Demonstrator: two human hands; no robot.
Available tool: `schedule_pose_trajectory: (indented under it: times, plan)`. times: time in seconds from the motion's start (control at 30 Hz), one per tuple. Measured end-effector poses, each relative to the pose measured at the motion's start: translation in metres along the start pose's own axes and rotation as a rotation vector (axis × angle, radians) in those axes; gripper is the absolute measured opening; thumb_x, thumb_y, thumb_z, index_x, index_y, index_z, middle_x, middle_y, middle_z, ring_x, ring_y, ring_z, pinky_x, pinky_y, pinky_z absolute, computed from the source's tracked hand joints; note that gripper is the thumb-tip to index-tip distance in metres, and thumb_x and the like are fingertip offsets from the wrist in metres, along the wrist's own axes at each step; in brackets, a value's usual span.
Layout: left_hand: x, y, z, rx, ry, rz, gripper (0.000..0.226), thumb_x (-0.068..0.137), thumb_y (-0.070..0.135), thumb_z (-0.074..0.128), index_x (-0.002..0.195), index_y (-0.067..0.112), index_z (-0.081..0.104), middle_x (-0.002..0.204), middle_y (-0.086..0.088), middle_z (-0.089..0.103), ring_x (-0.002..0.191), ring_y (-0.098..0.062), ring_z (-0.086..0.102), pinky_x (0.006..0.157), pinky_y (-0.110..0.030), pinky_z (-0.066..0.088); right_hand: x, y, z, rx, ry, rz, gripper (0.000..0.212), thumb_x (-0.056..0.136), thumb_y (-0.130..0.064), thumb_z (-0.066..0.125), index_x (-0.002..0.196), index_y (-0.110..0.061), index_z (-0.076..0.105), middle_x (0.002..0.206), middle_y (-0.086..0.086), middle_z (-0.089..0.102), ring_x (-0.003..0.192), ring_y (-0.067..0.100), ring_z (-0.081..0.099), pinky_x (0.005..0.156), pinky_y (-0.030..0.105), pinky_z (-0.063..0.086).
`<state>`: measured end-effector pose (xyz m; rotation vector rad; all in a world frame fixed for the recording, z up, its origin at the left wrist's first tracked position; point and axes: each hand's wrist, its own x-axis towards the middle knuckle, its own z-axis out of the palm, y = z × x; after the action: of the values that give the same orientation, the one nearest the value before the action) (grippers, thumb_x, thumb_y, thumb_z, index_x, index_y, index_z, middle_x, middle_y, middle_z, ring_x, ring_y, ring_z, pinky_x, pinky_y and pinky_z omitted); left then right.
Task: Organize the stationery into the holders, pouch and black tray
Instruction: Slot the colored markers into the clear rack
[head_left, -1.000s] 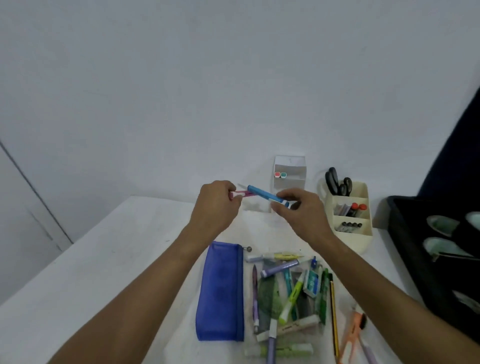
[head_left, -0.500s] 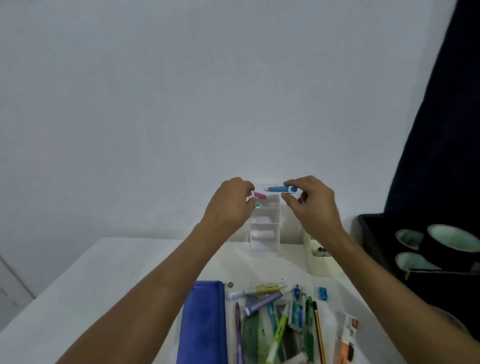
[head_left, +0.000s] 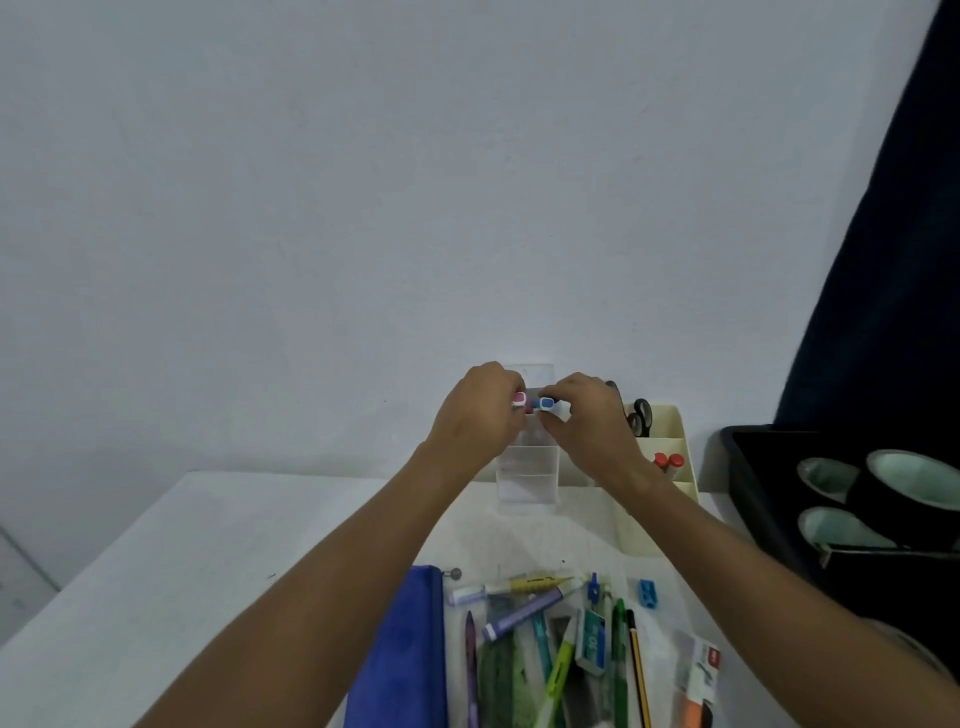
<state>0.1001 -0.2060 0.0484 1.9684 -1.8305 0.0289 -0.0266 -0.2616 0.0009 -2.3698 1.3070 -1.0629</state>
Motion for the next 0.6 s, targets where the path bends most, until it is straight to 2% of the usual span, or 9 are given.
schedule_pose_trajectory:
  times: [0.13, 0.17, 0.33, 0.4, 0.47, 0.53, 0.6]
  plan:
    - [0.01, -0.001, 0.01, 0.009, -0.018, 0.007, 0.016, 0.087, 0.012, 0.057, 0.095, 0.008, 0.07, 0.089, -0.009, 0.062, 0.072, -0.019, 0.053, 0.061, -0.024, 0.036, 0.005, 0.002, 0.008, 0.047, -0.042, -0.018, 0.024, 0.086, -0.011, 0.059, 0.097, -0.024, 0.076, 0.085, 0.004, 0.073, 0.086, 0.025, 0.059, 0.073, 0.035, 0.047]
    - [0.012, -0.002, 0.013, 0.011, -0.018, 0.012, 0.016, 0.087, 0.013, 0.057, 0.095, 0.009, 0.071, 0.09, -0.01, 0.062, 0.072, -0.019, 0.053, 0.061, -0.024, 0.036, 0.006, 0.001, 0.009, 0.061, -0.047, -0.013, 0.025, 0.086, -0.01, 0.059, 0.097, -0.024, 0.076, 0.084, 0.004, 0.074, 0.083, 0.024, 0.061, 0.072, 0.034, 0.05]
    - [0.018, -0.013, 0.03, 0.047, 0.049, 0.036, 0.015, 0.087, 0.018, 0.058, 0.089, 0.01, 0.071, 0.085, -0.003, 0.045, 0.072, -0.02, 0.051, 0.059, -0.024, 0.036, 0.009, -0.002, 0.009, 0.074, -0.061, -0.007, 0.023, 0.088, -0.01, 0.061, 0.103, -0.02, 0.075, 0.091, 0.005, 0.075, 0.081, 0.019, 0.065, 0.067, 0.025, 0.046]
    - [0.021, -0.016, 0.035, 0.021, 0.076, 0.032, 0.014, 0.085, 0.02, 0.062, 0.085, 0.009, 0.071, 0.083, -0.004, 0.046, 0.074, -0.021, 0.054, 0.056, -0.02, 0.035, 0.009, 0.0, 0.007, 0.091, -0.068, -0.019, 0.024, 0.087, -0.01, 0.063, 0.105, -0.021, 0.074, 0.092, 0.003, 0.076, 0.075, 0.013, 0.062, 0.065, 0.017, 0.043]
    - [0.022, -0.019, 0.039, 0.003, 0.102, 0.062, 0.015, 0.083, 0.021, 0.066, 0.089, 0.01, 0.073, 0.088, -0.007, 0.051, 0.078, -0.021, 0.055, 0.06, -0.023, 0.043, 0.009, 0.004, 0.007, 0.109, -0.059, -0.034, 0.025, 0.087, -0.011, 0.065, 0.107, -0.021, 0.073, 0.093, 0.003, 0.076, 0.069, 0.007, 0.055, 0.06, 0.006, 0.038]
    - [0.021, -0.02, 0.042, -0.021, 0.113, 0.091, 0.019, 0.081, 0.022, 0.069, 0.095, 0.011, 0.075, 0.095, -0.009, 0.054, 0.082, -0.021, 0.055, 0.068, -0.029, 0.05, 0.007, 0.007, 0.008, 0.113, -0.057, -0.031, 0.026, 0.087, -0.014, 0.066, 0.112, -0.021, 0.071, 0.098, 0.003, 0.075, 0.071, 0.005, 0.053, 0.062, 0.006, 0.034]
    - [0.02, -0.022, 0.044, -0.041, 0.116, 0.099, 0.021, 0.082, 0.022, 0.069, 0.1, 0.011, 0.075, 0.098, -0.01, 0.054, 0.086, -0.022, 0.055, 0.072, -0.031, 0.051, 0.006, 0.009, 0.01, 0.097, -0.049, -0.02, 0.029, 0.089, -0.018, 0.065, 0.117, -0.024, 0.068, 0.105, 0.001, 0.074, 0.075, 0.005, 0.053, 0.071, 0.011, 0.034]
